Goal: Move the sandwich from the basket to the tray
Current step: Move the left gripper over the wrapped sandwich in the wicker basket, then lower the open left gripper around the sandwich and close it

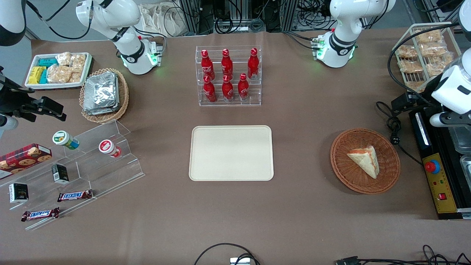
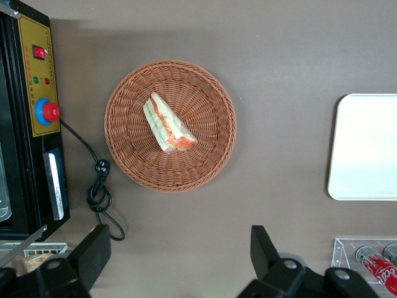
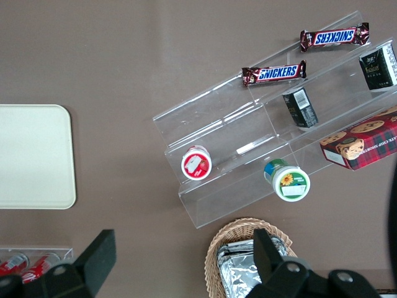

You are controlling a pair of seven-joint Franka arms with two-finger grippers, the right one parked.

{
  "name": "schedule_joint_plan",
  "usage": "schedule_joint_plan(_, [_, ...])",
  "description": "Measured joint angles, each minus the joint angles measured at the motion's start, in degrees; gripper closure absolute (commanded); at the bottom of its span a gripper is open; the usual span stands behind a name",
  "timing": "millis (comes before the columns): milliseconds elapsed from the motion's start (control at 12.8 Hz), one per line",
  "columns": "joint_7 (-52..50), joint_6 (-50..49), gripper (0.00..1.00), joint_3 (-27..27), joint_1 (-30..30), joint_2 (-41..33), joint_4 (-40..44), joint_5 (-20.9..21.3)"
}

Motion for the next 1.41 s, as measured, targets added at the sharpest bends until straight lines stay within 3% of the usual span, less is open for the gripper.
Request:
schedule_joint_plan(470, [0.1, 0.0, 0.00, 0.3, 0.6, 1.7, -0.1, 0.0])
schedule_joint_plan(704, [-0.2, 2.1, 0.01, 4.2, 0.8, 7.0, -0.2, -0.1])
schedule_joint_plan(1096, [-19.5, 6.6, 0.01, 4.6, 0.0, 14.7, -2.0, -0.1])
schedule_joint_plan(1409, [-26.5, 20.0, 0.01, 4.8, -1.1, 14.9, -13.0, 0.0])
